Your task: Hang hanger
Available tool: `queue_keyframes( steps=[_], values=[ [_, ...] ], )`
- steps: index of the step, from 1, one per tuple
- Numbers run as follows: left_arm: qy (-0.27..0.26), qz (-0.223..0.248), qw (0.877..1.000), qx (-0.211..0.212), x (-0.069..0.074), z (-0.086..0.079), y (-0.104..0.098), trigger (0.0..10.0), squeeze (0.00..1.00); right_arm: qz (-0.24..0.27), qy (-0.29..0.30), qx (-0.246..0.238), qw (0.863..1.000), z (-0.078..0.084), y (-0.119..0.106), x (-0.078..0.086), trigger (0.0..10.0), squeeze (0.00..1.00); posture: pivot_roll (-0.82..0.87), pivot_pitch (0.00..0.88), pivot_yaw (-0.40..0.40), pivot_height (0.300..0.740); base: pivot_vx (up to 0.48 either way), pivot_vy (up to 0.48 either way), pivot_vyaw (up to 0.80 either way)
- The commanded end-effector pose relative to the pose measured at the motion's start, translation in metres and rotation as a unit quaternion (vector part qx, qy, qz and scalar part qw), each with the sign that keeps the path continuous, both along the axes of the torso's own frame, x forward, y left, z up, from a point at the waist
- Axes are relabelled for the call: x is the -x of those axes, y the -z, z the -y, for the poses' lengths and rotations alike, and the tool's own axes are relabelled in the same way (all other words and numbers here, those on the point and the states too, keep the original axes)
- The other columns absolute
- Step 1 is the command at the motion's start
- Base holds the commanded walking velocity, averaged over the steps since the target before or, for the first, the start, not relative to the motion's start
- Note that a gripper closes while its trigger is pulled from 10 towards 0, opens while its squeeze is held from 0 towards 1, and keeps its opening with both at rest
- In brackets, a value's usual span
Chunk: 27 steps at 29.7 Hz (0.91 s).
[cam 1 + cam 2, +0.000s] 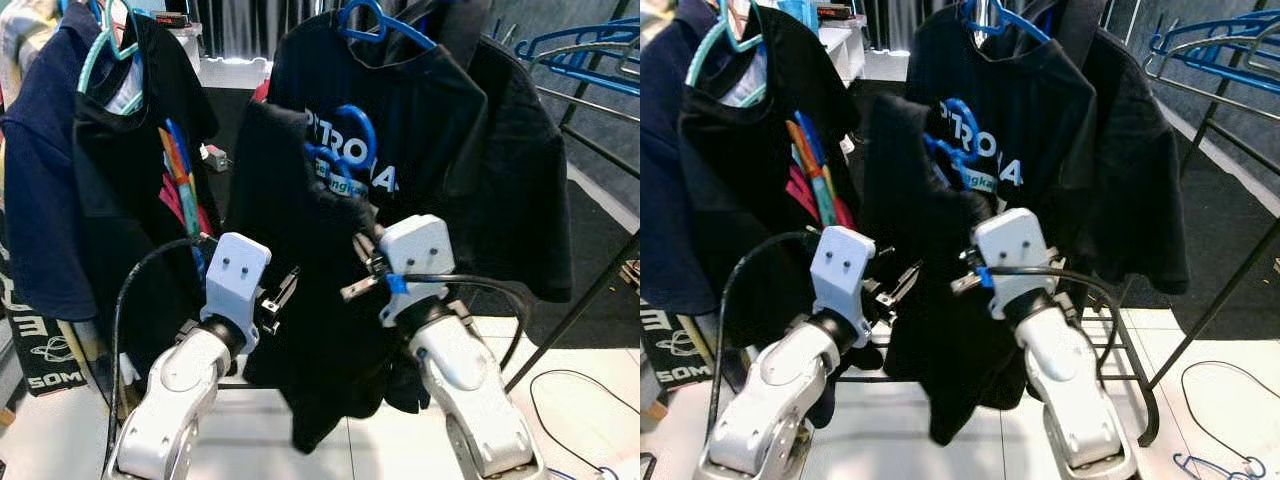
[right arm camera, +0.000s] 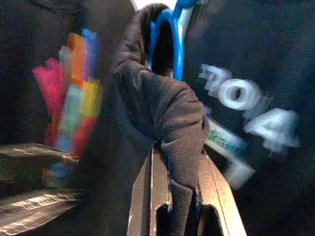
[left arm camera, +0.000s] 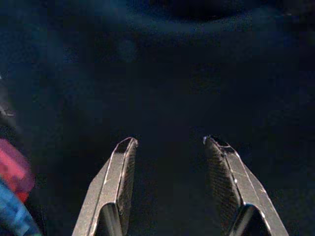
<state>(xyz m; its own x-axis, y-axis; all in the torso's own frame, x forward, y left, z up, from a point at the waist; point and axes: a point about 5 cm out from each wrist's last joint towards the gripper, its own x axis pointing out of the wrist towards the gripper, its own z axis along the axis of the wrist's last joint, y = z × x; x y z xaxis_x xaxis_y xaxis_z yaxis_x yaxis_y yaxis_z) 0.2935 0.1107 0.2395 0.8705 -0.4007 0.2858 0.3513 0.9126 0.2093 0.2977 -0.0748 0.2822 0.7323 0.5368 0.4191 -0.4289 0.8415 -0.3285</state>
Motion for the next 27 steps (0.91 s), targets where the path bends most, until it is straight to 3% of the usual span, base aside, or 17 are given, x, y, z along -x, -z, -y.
queue_keyframes(
  steps=[1, 8, 21, 25, 27],
  values=[
    [0.006, -0.006, 1.000, -0.008, 0.000, 0.002, 0.003, 10.0, 0.00, 0.042, -0.040, -0.019, 0.998, -0.001, -0.022, 0.005, 10.0, 0.00, -0.06, 0.206, -0.019, 0.740, 0.000, 0.000, 0.00],
    [-0.012, -0.006, 1.000, 0.010, -0.001, 0.000, 0.001, 10.0, 0.00, 0.081, -0.006, -0.066, 0.994, 0.013, -0.068, -0.022, 10.0, 0.00, -0.05, 0.200, -0.036, 0.740, 0.000, 0.000, 0.00],
    [-0.005, -0.006, 1.000, 0.011, -0.004, 0.005, -0.001, 10.0, 0.00, 0.107, -0.001, -0.071, 0.992, 0.012, -0.088, -0.032, 10.0, 0.00, -0.05, 0.195, -0.025, 0.740, 0.000, 0.000, 0.00],
    [0.001, -0.004, 1.000, 0.008, -0.003, 0.011, -0.001, 10.0, 0.00, 0.065, -0.001, -0.071, 0.995, 0.023, -0.113, -0.071, 10.0, 0.00, -0.04, 0.185, -0.030, 0.740, 0.000, 0.000, 0.00],
    [0.002, -0.004, 1.000, 0.009, -0.003, 0.011, -0.001, 10.0, 0.00, 0.054, -0.002, -0.070, 0.996, 0.025, -0.117, -0.076, 10.0, 0.00, -0.04, 0.184, -0.030, 0.740, 0.000, 0.000, 0.00]
  ],
)
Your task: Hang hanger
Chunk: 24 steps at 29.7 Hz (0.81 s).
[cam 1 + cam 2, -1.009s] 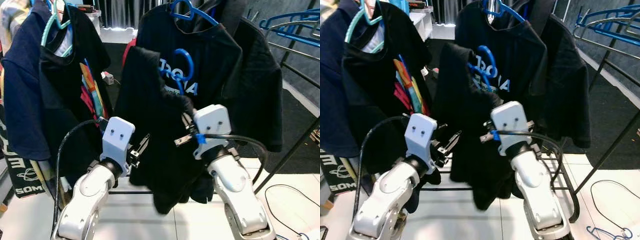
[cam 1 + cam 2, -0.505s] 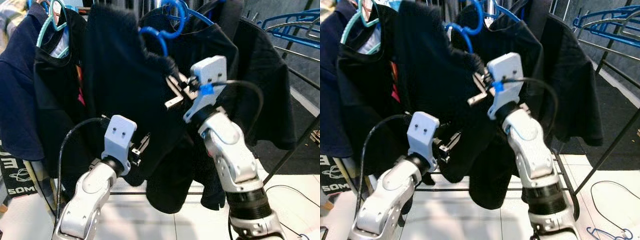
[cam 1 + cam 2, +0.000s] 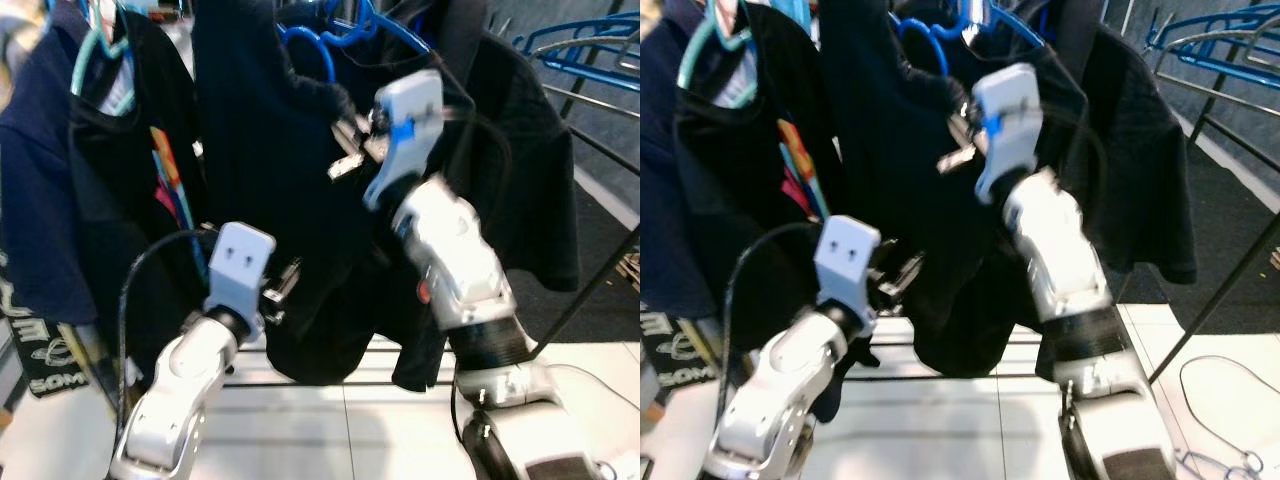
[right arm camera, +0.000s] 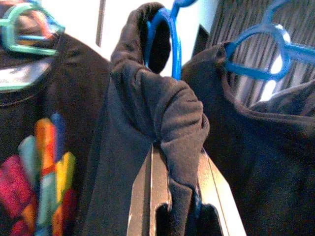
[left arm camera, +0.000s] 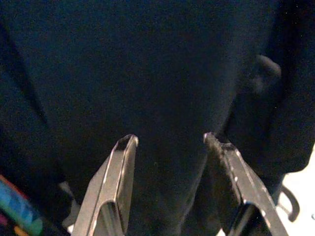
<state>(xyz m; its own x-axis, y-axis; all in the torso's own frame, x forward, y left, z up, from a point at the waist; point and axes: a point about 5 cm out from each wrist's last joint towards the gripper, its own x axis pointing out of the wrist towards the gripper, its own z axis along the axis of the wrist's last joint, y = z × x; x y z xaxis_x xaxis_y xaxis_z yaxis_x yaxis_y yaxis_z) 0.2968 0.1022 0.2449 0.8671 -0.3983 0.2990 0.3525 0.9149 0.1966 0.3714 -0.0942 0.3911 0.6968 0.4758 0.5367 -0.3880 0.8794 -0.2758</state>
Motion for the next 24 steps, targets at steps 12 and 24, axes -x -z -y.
queue_keyframes(
  steps=[12, 24],
  values=[
    [-0.009, -0.006, 1.000, -0.004, 0.001, 0.000, 0.004, 10.0, 0.00, -0.022, 0.001, -0.002, 1.000, 0.016, -0.027, -0.023, 10.0, 0.00, -0.03, 0.175, -0.042, 0.740, 0.000, 0.000, 0.00],
    [-0.042, -0.021, 0.999, -0.002, 0.003, -0.009, 0.011, 10.0, 0.00, 0.026, -0.108, 0.061, 0.992, -0.037, 0.036, 0.017, 10.0, 0.00, -0.03, 0.186, -0.031, 0.740, 0.000, 0.000, 0.00]
  ],
)
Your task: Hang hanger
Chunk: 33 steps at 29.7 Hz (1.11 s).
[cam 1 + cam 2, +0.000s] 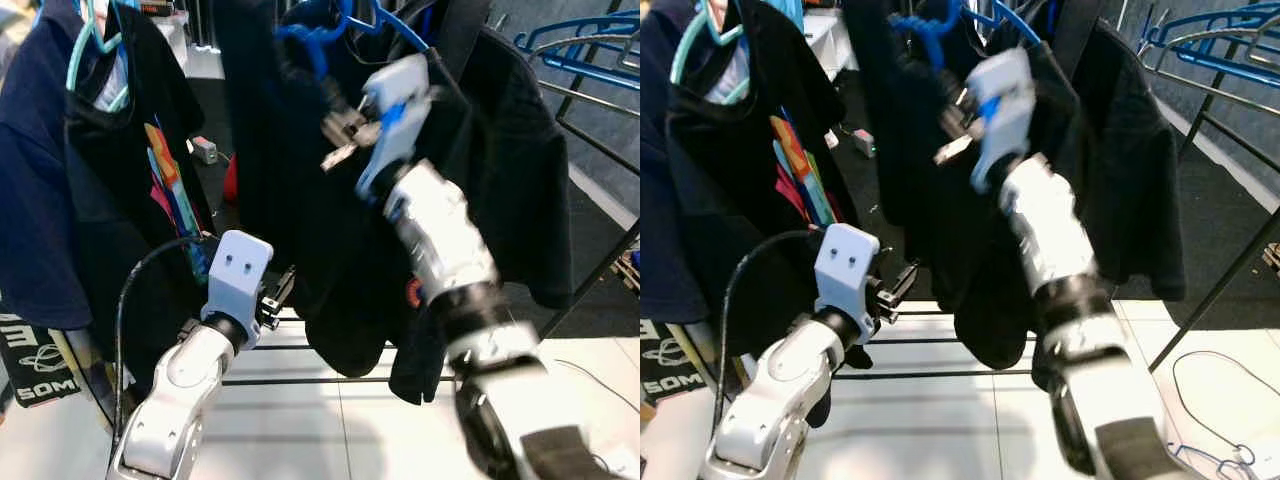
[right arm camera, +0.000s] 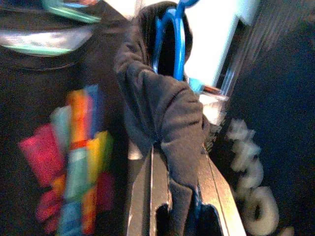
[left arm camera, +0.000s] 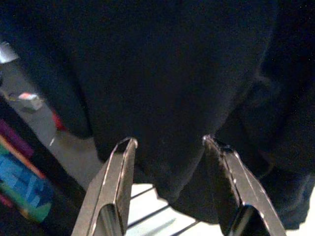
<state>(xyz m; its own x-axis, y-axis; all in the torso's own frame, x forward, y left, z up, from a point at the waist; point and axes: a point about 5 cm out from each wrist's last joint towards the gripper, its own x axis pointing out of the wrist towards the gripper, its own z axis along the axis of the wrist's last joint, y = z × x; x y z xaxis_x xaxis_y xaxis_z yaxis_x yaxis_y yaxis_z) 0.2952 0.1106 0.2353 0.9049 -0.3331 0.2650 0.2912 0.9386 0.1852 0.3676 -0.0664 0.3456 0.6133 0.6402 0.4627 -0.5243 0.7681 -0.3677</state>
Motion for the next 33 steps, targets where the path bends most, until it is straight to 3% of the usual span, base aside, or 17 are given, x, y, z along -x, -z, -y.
queue_keyframes(
  steps=[1, 4, 6, 8, 10, 12, 14, 20, 33],
  values=[
    [-0.005, -0.003, 1.000, -0.002, 0.000, -0.001, 0.001, 10.0, 0.00, 0.011, -0.037, 0.008, 0.999, -0.012, 0.013, 0.024, 10.0, 0.00, -0.03, 0.189, -0.031, 0.740, 0.000, 0.000, 0.00],
    [-0.005, -0.003, 1.000, -0.002, -0.001, 0.000, 0.001, 10.0, 0.00, -0.002, -0.039, 0.012, 0.999, -0.013, 0.027, 0.031, 10.0, 0.00, -0.03, 0.189, -0.031, 0.740, 0.000, 0.000, 0.00],
    [-0.004, -0.007, 1.000, -0.005, -0.002, 0.000, 0.003, 10.0, 0.00, -0.037, 0.007, -0.010, 0.999, -0.004, 0.058, 0.043, 10.0, 0.00, -0.05, 0.201, -0.025, 0.740, 0.000, 0.000, 0.00],
    [-0.004, -0.007, 1.000, -0.005, -0.002, 0.000, 0.003, 10.0, 0.00, -0.037, 0.007, -0.010, 0.999, -0.004, 0.058, 0.043, 10.0, 0.00, -0.05, 0.201, -0.025, 0.740, 0.000, 0.000, 0.00],
    [-0.003, -0.011, 1.000, -0.008, -0.003, 0.000, 0.005, 10.0, 0.00, -0.048, 0.037, -0.020, 0.998, 0.002, 0.070, 0.046, 10.0, 0.00, -0.05, 0.204, -0.021, 0.740, 0.000, 0.000, 0.00],
    [-0.006, -0.029, 1.000, -0.012, -0.003, -0.001, 0.013, 10.0, 0.00, -0.085, 0.109, -0.049, 0.989, 0.015, 0.097, 0.055, 10.0, 0.00, -0.06, 0.209, -0.013, 0.740, 0.000, 0.000, 0.00],
    [-0.008, -0.035, 0.999, -0.014, -0.003, -0.002, 0.016, 10.0, 0.00, -0.099, 0.131, -0.059, 0.985, 0.017, 0.107, 0.059, 10.0, 0.00, -0.06, 0.211, -0.009, 0.740, 0.000, 0.000, 0.00],
    [-0.012, -0.037, 0.999, -0.016, -0.003, -0.004, 0.018, 10.0, 0.00, -0.119, 0.156, -0.069, 0.978, 0.019, 0.116, 0.066, 10.0, 0.00, -0.06, 0.212, -0.008, 0.740, 0.000, 0.000, 0.00],
    [-0.014, -0.028, 0.999, -0.012, -0.004, -0.003, 0.015, 10.0, 0.00, -0.102, 0.166, -0.075, 0.978, 0.019, 0.096, 0.061, 10.0, 0.00, -0.05, 0.209, -0.019, 0.740, 0.464, 0.000, 0.00]
  ],
)
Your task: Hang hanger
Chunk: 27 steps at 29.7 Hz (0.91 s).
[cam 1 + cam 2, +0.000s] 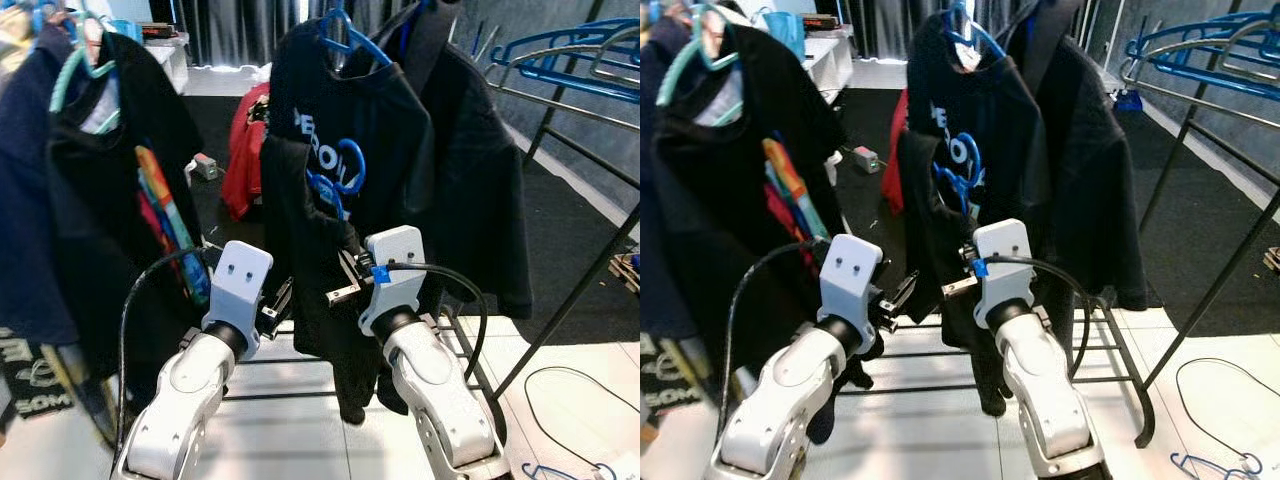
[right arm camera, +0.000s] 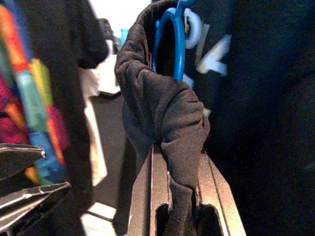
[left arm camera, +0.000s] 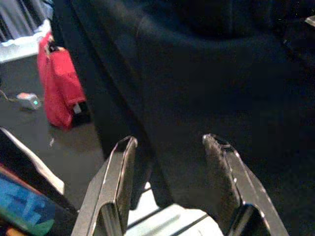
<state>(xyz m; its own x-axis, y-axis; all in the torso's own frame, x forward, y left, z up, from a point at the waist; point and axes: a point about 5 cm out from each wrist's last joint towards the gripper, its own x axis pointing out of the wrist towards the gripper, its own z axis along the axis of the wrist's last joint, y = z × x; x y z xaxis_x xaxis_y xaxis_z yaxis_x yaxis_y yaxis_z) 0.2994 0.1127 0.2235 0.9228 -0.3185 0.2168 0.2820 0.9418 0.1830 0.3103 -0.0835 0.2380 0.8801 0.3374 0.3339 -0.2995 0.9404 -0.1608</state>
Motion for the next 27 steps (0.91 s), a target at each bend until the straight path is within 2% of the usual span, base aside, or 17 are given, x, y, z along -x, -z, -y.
queue_keyframes(
  steps=[1, 13, 18, 23, 27],
  values=[
    [-0.004, -0.003, 1.000, -0.005, 0.000, -0.001, 0.003, 10.0, 0.00, 0.022, 0.005, -0.011, 1.000, 0.002, -0.012, 0.004, 10.0, 0.00, -0.05, 0.209, -0.019, 0.740, 0.480, 0.000, 0.00],
    [-0.008, -0.005, 1.000, -0.003, -0.001, -0.001, 0.004, 10.0, 0.00, 0.024, 0.013, -0.006, 1.000, 0.004, -0.017, 0.003, 10.0, 0.00, -0.06, 0.208, -0.021, 0.740, 0.447, 0.000, 0.00],
    [-0.008, -0.007, 1.000, 0.000, 0.000, -0.001, 0.004, 10.0, 0.00, 0.026, 0.009, -0.004, 1.000, 0.004, -0.019, 0.003, 10.0, 0.00, -0.06, 0.207, -0.023, 0.740, 0.000, 0.000, 0.00],
    [-0.004, -0.007, 1.000, 0.006, 0.000, 0.000, 0.004, 10.0, 0.00, 0.040, -0.060, 0.020, 0.997, -0.009, -0.026, 0.010, 10.0, 0.00, -0.06, 0.206, -0.024, 0.740, 0.000, 0.000, 0.00],
    [-0.005, -0.007, 1.000, 0.007, 0.000, 0.001, 0.004, 10.0, 0.00, 0.045, -0.080, 0.038, 0.995, -0.013, -0.026, 0.015, 10.0, 0.00, -0.06, 0.204, -0.027, 0.740, 0.000, 0.000, 0.00]
  ],
)
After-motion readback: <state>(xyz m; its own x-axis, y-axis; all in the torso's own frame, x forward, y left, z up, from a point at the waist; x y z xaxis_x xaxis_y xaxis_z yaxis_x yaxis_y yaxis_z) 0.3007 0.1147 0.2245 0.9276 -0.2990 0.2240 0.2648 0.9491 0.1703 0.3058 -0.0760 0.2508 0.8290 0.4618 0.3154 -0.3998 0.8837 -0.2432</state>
